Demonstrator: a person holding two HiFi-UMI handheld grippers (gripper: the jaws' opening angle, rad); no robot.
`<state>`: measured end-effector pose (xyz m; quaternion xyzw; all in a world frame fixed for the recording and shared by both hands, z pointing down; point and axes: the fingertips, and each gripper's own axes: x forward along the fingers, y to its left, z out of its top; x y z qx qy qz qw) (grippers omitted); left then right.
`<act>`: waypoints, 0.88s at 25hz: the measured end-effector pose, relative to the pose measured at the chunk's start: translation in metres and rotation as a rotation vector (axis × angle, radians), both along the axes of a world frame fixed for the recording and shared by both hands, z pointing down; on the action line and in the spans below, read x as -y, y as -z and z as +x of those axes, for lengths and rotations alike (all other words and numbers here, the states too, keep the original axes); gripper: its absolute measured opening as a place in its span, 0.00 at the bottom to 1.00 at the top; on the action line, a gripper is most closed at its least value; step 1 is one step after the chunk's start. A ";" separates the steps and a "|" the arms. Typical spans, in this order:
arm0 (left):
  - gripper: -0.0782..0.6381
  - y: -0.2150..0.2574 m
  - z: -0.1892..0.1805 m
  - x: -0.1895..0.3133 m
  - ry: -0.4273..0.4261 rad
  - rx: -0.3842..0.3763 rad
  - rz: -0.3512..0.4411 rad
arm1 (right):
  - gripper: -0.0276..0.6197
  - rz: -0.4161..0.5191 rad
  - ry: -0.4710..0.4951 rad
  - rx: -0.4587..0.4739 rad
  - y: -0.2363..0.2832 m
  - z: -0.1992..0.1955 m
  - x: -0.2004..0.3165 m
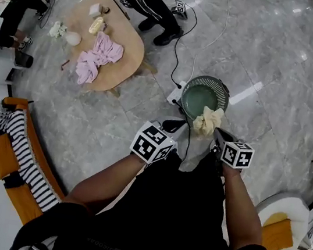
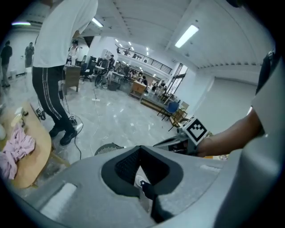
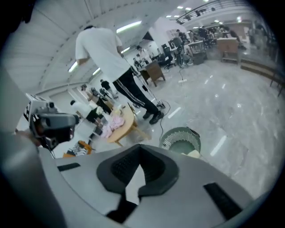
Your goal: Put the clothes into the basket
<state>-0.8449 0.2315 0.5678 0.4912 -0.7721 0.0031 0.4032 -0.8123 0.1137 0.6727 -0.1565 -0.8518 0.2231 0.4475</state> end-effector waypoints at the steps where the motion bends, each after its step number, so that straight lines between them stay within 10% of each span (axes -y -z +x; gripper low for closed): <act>1: 0.11 0.009 -0.001 -0.001 -0.016 0.014 0.014 | 0.07 -0.037 -0.027 0.042 0.023 0.000 -0.006; 15: 0.11 0.083 0.036 0.020 -0.076 0.071 0.165 | 0.07 -0.003 -0.122 0.343 0.187 0.036 -0.005; 22: 0.11 0.101 0.074 0.037 0.032 0.110 0.195 | 0.07 -0.049 -0.027 0.442 0.218 0.085 0.003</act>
